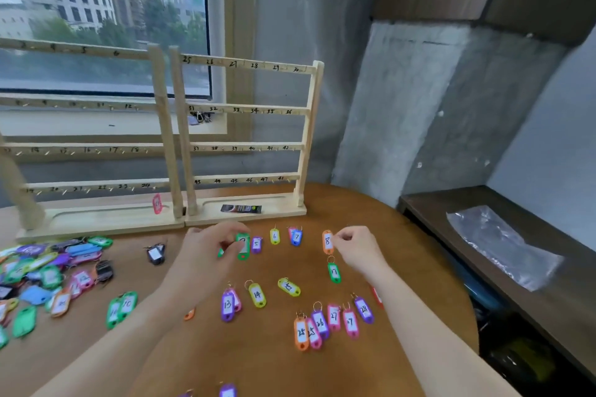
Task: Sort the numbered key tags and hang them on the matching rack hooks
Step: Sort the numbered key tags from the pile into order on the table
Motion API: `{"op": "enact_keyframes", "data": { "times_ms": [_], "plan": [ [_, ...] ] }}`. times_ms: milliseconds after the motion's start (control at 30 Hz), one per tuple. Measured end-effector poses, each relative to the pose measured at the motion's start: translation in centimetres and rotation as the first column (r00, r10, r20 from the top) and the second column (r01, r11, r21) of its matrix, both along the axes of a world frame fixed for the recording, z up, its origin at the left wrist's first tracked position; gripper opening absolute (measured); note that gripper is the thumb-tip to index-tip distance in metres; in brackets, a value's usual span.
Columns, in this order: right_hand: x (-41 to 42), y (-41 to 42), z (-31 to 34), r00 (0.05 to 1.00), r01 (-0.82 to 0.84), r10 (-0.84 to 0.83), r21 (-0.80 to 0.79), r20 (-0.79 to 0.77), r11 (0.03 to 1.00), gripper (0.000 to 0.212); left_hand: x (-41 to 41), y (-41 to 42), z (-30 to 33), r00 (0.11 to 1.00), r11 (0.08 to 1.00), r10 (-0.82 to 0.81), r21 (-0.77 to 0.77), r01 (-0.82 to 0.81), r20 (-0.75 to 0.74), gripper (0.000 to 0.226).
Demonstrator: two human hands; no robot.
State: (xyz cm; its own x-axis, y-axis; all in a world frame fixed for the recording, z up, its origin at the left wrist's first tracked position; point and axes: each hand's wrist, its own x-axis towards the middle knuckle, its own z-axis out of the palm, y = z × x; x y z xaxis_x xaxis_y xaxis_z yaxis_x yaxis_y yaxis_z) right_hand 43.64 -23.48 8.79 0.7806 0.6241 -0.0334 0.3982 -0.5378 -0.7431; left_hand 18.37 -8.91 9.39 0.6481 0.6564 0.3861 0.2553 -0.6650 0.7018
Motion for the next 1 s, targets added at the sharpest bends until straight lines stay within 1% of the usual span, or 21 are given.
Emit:
{"op": "enact_keyframes", "data": {
  "times_ms": [67, 133, 267, 333, 433, 533, 633, 700, 733, 800, 867, 900, 1000],
  "plan": [
    [1.2, 1.4, -0.8, 1.0, 0.006, -0.006, -0.035, -0.017, 0.999, 0.022, 1.9, 0.5, -0.2, 0.999, 0.999, -0.008, -0.036, 0.007, -0.031, 0.027],
    [2.2, 2.8, -1.6, 1.0, -0.006, 0.004, -0.056, -0.027, 0.998, 0.021, 3.5, 1.0, -0.2, 0.998, 0.997, -0.015, -0.074, 0.01, -0.064, 0.026],
    [4.3, 5.3, -2.6, 1.0, -0.008, 0.011, -0.106, 0.028, 0.994, 0.02, 6.1, 2.0, -0.4, 0.995, 0.995, -0.045, -0.094, 0.036, -0.092, 0.019],
    [5.1, 6.2, -3.0, 0.998, -0.009, 0.017, -0.15, 0.053, 0.989, 0.02, 7.2, 2.5, -0.4, 0.993, 0.99, -0.056, -0.136, 0.042, -0.101, 0.016],
    [5.7, 7.2, -3.8, 0.995, -0.024, 0.046, -0.225, 0.092, 0.974, 0.017, 9.0, 3.1, -0.7, 0.987, 0.982, -0.077, -0.18, 0.052, -0.137, 0.017],
    [5.8, 7.4, -4.1, 0.978, -0.032, 0.094, -0.31, 0.185, 0.95, 0.018, 10.8, 3.5, -1.0, 0.972, 0.988, -0.106, -0.132, 0.08, -0.208, 0.02],
    [6.0, 7.2, -3.8, 0.939, -0.016, 0.131, -0.341, 0.317, 0.94, 0.017, 12.5, 3.8, -1.4, 0.958, 0.985, -0.146, -0.131, 0.117, -0.245, 0.021],
    [6.2, 6.8, -3.5, 0.93, -0.007, 0.122, -0.316, 0.346, 0.949, 0.019, 13.8, 3.9, -1.8, 0.953, 0.98, -0.169, -0.147, 0.135, -0.253, 0.02],
    [6.5, 6.3, -3.2, 0.935, 0.002, 0.097, -0.28, 0.342, 0.96, 0.021, 14.4, 3.9, -1.9, 0.949, 0.977, -0.181, -0.157, 0.143, -0.259, 0.017],
    [7.0, 4.8, -2.6, 0.946, 0.033, 0.017, -0.146, 0.325, 0.989, 0.027, 15.8, 3.9, -2.3, 0.945, 0.971, -0.202, -0.178, 0.159, -0.258, 0.014],
    [7.7, 2.8, -2.1, 0.952, 0.078, -0.076, 0.007, 0.298, 0.997, 0.03, 17.1, 3.7, -2.6, 0.945, 0.963, -0.222, -0.204, 0.174, -0.242, 0.02],
    [8.0, 1.7, -1.9, 0.95, 0.105, -0.118, 0.059, 0.29, 0.993, 0.03, 17.8, 3.5, -2.8, 0.943, 0.96, -0.234, -0.208, 0.186, -0.237, 0.023],
    [8.7, -1.0, -2.1, 0.938, 0.161, -0.186, 0.108, 0.292, 0.981, 0.028, 19.7, 3.2, -3.1, 0.934, 0.95, -0.277, -0.212, 0.23, -0.225, 0.023]
  ]
}}
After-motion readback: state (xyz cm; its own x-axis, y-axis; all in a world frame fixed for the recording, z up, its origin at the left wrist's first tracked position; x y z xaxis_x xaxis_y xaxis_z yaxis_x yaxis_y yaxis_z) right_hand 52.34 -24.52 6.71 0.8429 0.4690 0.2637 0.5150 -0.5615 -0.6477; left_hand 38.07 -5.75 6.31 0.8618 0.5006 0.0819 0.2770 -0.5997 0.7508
